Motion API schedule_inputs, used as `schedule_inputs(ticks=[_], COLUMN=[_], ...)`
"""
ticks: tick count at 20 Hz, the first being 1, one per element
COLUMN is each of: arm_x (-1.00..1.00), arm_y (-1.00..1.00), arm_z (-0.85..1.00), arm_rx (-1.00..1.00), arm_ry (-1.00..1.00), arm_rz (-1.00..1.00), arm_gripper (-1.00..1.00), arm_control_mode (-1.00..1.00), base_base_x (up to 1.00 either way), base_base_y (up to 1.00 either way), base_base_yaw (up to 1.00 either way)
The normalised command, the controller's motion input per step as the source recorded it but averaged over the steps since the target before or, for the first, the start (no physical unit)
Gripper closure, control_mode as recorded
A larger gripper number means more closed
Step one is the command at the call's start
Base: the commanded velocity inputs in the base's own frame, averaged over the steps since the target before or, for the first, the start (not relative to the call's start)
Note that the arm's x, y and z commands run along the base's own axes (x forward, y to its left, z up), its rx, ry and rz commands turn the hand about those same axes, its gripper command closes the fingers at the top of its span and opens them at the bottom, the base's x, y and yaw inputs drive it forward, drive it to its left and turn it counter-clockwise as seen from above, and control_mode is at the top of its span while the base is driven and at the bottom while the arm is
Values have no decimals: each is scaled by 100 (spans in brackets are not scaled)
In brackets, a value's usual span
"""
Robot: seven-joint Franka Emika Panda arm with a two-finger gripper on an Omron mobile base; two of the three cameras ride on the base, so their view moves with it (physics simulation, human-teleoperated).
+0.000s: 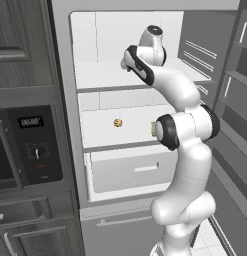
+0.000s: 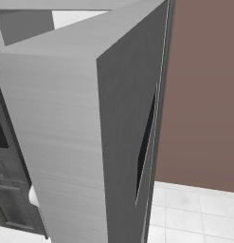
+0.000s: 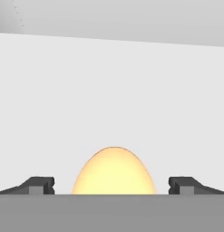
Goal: Pick the egg and butter from the fridge and place them by the bowl for mixing.
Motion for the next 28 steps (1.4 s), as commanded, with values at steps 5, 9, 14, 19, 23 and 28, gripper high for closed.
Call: schedule_inputs(ticks=[5,9,14,19,23,28], arm_x=[14,0,-39,-75,-77,-79], arm_y=[0,-5,-2,0,0,0], arm_z=[-6,-11,-6,-1,0,12], arm_rx=[0,1,4,3,2,2], arm_ry=[0,0,0,0,0,0], arm_rz=[0,0,2,3,2,2], arm_gripper=[100,100,100,100,100,100], arm_control_mode=[-100,-100,-100,-100,-100,-100], base_base_x=[0,0,0,0,0,0], base_base_y=[0,0,0,0,0,0], base_base_yaw=[0,0,0,0,0,0])
